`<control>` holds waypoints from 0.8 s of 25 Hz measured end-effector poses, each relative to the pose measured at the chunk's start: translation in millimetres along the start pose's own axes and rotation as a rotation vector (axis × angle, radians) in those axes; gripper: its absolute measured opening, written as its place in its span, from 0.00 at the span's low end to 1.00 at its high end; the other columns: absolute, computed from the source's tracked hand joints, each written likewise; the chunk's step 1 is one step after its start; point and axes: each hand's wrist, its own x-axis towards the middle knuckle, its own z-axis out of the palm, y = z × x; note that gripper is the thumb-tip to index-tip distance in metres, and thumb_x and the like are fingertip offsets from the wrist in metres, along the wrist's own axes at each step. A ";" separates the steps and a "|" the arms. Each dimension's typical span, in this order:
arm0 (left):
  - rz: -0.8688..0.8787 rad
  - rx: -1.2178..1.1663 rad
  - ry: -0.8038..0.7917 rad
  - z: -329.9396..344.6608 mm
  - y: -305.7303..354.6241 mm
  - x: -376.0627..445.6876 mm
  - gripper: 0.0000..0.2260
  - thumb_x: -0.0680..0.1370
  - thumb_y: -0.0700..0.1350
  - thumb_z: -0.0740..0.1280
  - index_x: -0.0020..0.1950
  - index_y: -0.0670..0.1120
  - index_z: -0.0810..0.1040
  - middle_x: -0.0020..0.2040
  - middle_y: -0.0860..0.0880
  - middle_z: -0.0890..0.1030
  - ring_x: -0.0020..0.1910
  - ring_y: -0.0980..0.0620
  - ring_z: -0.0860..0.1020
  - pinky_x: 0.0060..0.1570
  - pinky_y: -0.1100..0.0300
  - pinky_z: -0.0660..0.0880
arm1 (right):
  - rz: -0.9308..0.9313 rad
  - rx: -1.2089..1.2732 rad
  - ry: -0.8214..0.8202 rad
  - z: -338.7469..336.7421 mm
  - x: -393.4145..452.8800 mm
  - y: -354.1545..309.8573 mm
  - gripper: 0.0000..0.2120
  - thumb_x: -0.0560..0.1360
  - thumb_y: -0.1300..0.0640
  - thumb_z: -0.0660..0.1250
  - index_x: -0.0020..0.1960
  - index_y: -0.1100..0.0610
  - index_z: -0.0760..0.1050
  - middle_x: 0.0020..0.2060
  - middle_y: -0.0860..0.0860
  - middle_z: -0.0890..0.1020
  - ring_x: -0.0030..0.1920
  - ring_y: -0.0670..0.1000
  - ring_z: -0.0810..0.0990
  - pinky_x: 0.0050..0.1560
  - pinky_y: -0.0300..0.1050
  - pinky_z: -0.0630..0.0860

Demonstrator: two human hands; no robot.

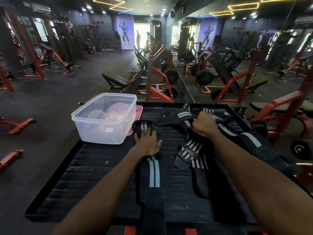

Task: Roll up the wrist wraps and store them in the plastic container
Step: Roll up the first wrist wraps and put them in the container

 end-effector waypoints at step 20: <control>0.205 0.006 0.268 -51.1 103.2 49.1 0.19 0.80 0.50 0.63 0.70 0.46 0.71 0.69 0.42 0.72 0.70 0.39 0.67 0.66 0.36 0.67 | 0.069 0.235 -0.113 9.8 34.5 52.4 0.18 0.69 0.56 0.65 0.56 0.50 0.84 0.58 0.56 0.84 0.60 0.61 0.80 0.60 0.50 0.77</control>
